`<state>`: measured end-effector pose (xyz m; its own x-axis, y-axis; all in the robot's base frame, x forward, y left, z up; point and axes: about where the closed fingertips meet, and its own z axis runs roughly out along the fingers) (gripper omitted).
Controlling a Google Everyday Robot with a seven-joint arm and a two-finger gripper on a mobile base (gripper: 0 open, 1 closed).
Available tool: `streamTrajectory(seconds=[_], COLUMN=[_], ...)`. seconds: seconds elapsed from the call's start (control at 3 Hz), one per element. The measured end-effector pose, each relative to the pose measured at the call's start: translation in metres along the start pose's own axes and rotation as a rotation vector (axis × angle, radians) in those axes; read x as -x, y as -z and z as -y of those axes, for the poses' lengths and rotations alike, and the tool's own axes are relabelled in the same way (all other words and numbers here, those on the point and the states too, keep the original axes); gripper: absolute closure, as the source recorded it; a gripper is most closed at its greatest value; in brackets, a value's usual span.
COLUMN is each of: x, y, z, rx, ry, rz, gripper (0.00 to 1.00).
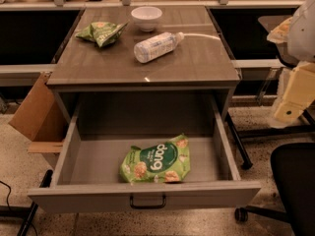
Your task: Pick green rice chip bag from top drawer and place on counter
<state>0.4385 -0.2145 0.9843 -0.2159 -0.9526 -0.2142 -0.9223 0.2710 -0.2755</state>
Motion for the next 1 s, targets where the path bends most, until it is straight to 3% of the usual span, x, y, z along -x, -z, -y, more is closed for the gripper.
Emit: streamTrajectory(seconds=[0.33,0.67,1.0], x=[0.000,0.011,0.036], y=[0.000,-0.027,-0.093], z=[0.000,-0.003,-0.012], rx=[0.000,0.017,0.113], ry=[0.000,0.039,0.094], rz=[0.000,-0.043,-0.042], gripper=[0.00,0.00,0.00])
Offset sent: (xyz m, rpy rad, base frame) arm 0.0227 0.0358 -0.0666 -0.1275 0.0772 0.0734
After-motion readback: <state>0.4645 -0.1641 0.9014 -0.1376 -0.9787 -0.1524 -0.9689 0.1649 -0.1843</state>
